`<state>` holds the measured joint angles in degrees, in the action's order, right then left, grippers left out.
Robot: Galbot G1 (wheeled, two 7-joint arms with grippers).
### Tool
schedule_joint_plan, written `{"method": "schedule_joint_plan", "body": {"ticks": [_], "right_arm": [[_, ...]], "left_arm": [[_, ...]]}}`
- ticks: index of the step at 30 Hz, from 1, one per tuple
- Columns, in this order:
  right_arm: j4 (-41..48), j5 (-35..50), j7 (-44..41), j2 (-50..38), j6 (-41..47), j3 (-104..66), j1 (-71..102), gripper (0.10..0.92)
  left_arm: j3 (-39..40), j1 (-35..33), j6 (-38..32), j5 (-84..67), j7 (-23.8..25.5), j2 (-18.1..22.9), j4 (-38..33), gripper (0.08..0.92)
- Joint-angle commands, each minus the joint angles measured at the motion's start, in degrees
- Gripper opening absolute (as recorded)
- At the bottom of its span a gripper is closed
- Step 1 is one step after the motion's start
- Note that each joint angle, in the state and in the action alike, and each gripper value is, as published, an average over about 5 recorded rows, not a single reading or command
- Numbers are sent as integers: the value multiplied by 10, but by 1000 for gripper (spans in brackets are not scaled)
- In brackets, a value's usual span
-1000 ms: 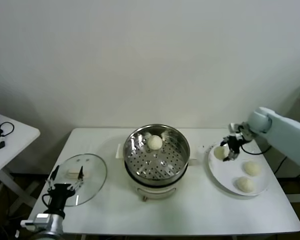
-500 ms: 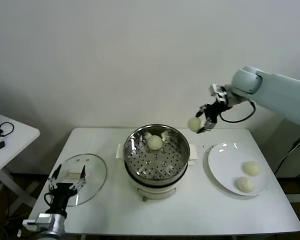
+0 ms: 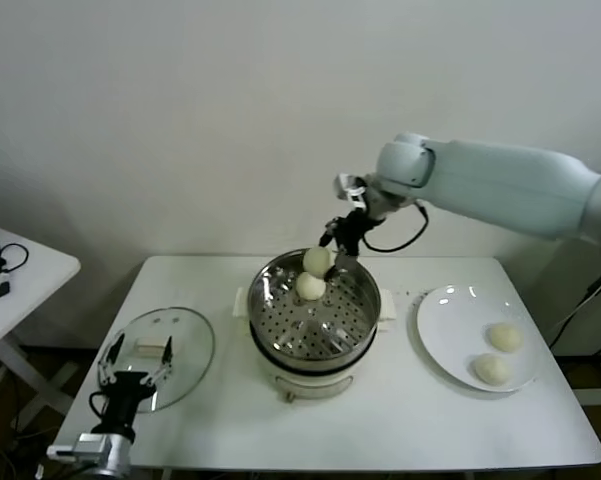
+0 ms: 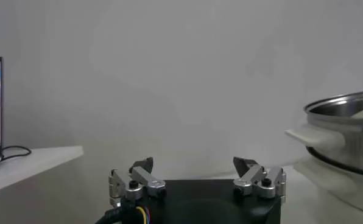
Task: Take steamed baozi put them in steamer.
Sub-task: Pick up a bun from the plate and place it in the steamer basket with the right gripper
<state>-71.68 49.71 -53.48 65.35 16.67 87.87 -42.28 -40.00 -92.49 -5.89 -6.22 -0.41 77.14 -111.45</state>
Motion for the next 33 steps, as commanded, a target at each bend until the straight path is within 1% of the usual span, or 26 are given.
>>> {"method": "schedule_joint_plan", "body": {"ticks": [1, 33], "right_arm": [[6, 12, 26, 79, 8, 10, 66, 712], [62, -18, 18, 85, -5, 5, 97, 721]], "left_arm": [[-2, -2, -1, 1, -1, 1, 8, 823], [2, 5, -1, 3, 0, 6, 26, 823]]}}
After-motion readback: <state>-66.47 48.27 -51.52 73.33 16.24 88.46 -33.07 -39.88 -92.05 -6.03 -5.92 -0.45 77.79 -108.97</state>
